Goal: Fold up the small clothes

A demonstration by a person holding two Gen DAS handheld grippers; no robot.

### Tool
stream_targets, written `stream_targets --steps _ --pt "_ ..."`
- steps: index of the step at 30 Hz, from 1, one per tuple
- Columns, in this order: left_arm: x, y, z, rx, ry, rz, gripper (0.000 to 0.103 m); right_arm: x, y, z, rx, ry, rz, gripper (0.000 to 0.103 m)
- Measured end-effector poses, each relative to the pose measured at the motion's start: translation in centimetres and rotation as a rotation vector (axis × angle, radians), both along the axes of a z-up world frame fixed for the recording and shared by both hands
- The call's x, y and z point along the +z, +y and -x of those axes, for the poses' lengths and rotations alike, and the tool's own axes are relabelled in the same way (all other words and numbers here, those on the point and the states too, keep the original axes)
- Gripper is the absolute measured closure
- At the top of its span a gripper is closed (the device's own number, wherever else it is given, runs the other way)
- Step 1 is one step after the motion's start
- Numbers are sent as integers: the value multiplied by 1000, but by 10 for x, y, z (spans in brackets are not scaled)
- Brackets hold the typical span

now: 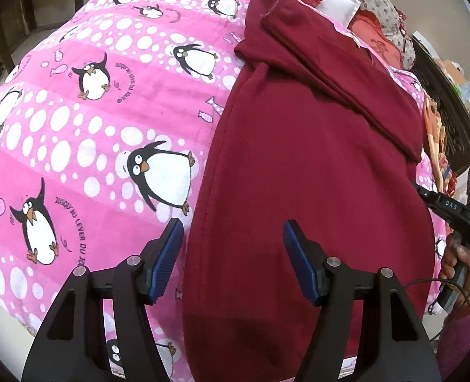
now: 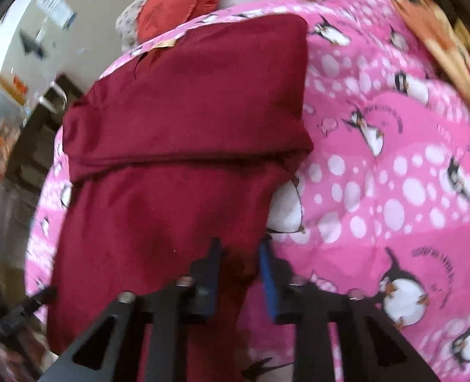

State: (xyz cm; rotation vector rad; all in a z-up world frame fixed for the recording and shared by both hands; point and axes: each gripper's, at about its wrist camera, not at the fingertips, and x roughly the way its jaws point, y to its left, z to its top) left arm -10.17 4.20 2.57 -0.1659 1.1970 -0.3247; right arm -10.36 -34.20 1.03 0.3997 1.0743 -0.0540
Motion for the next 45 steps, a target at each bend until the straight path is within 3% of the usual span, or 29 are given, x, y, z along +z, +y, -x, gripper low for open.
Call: stream_targets --steps 7,8,10,11,12,16,19,21,22,27,32,35,38,45 --pt "-1 4 0 5 5 -2 38 9 -15 7 -43 -42 20 96" --pt "-1 4 1 7 4 0 38 7 -15 7 -55 -30 82 102" --pt "-1 5 1 9 2 5 38 -2 -19 9 -75 -5 164 103" --pt "-2 6 1 11 5 9 38 -10 -28 13 -102 23 139 103" --pt "-3 6 2 11 8 11 38 -19 -39 18 -125 40 44 103" --pt "-6 7 3 9 13 17 38 -3 -47 43 -134 -35 -48 103" --pt "-7 8 3 19 19 28 38 9 -48 60 -116 -57 -90 94" --pt "-5 8 3 22 19 44 38 12 -43 71 -88 -47 -107 68" --pt "-4 8 4 20 18 50 38 14 -42 79 -72 -42 -110 64" --pt "-3 8 9 3 32 54 38 16 -17 109 38 -17 -158 62" --pt "-4 17 12 20 50 60 38 15 -10 136 58 -34 -127 58" --pt "-5 22 14 47 58 73 38 8 -16 137 16 -18 -91 57" --pt "-1 24 17 59 55 80 38 8 -19 131 -13 -29 -135 57" --pt "6 30 26 23 56 75 36 9 16 126 153 0 -145 57"
